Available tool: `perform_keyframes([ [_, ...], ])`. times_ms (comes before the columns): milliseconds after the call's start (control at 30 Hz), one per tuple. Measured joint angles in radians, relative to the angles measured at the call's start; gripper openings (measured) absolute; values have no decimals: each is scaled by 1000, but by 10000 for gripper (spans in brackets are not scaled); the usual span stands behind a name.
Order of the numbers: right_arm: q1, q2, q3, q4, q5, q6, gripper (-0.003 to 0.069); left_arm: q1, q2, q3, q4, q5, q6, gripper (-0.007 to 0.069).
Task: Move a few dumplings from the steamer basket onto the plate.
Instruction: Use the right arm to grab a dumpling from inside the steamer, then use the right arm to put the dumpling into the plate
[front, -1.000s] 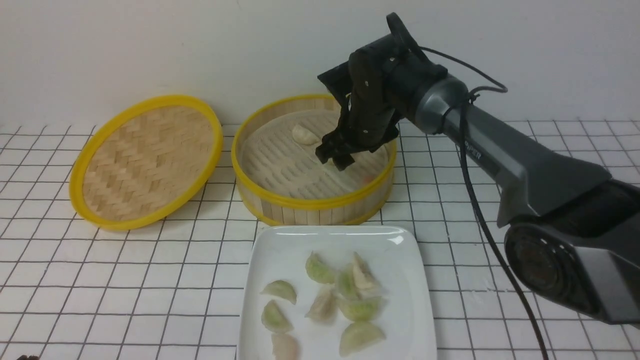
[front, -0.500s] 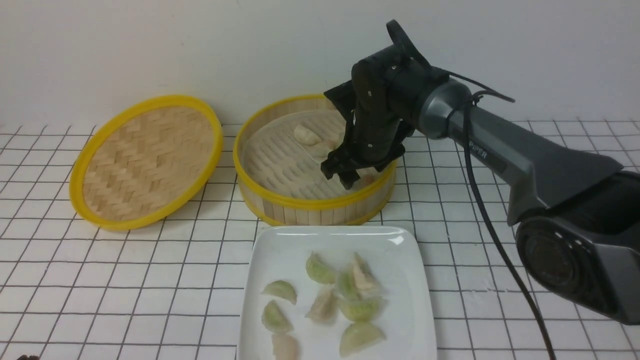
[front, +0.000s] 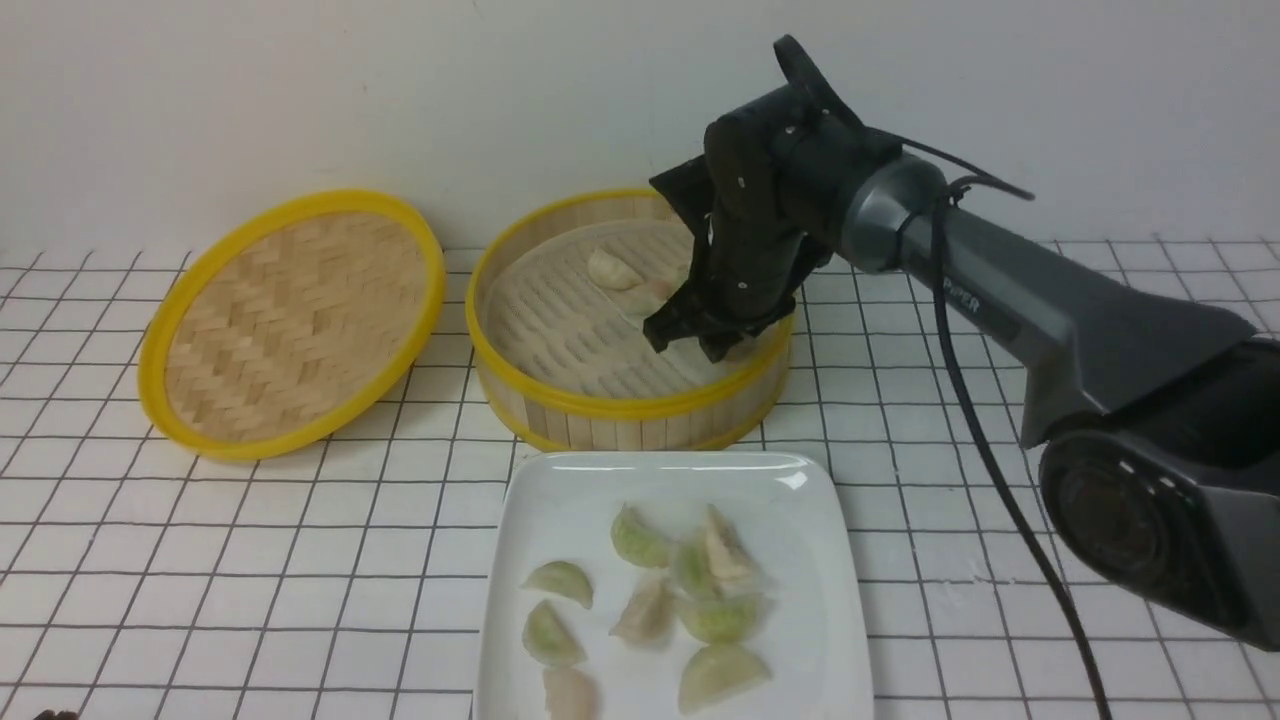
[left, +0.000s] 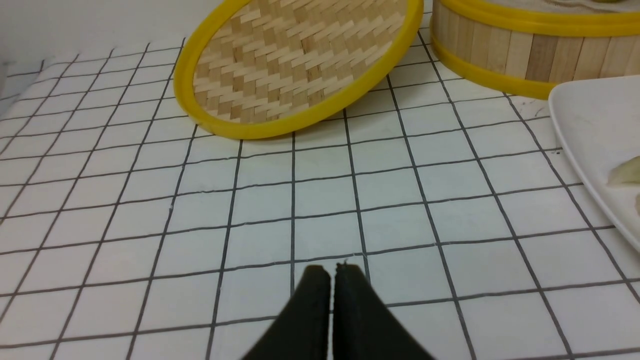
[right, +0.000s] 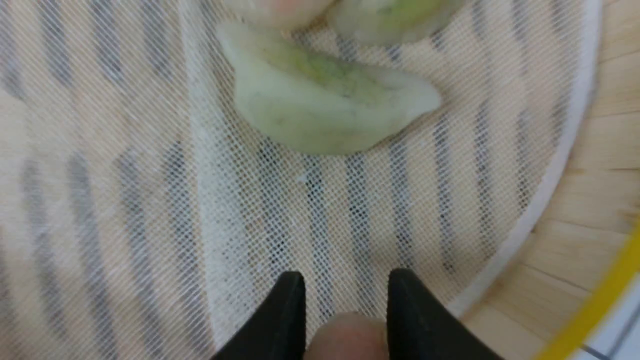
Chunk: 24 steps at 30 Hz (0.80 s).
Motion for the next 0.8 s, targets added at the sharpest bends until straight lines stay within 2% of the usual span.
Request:
perform_keyframes([
  [133, 0, -84, 15, 16, 0, 2, 188, 0, 0, 0, 0, 0, 0, -6],
  [233, 0, -193, 120, 71, -1, 3, 188, 0, 0, 0, 0, 0, 0, -6],
  [433, 2, -489, 587, 261, -1, 1, 188, 0, 0, 0, 0, 0, 0, -6],
  [567, 15, -551, 809, 276, -5, -1, 188, 0, 0, 0, 0, 0, 0, -6],
  [700, 20, -529, 934, 293, -107, -5, 188, 0, 0, 0, 0, 0, 0, -6],
  [800, 20, -510, 939, 293, -155, -8, 240, 0, 0, 0, 0, 0, 0, -6],
])
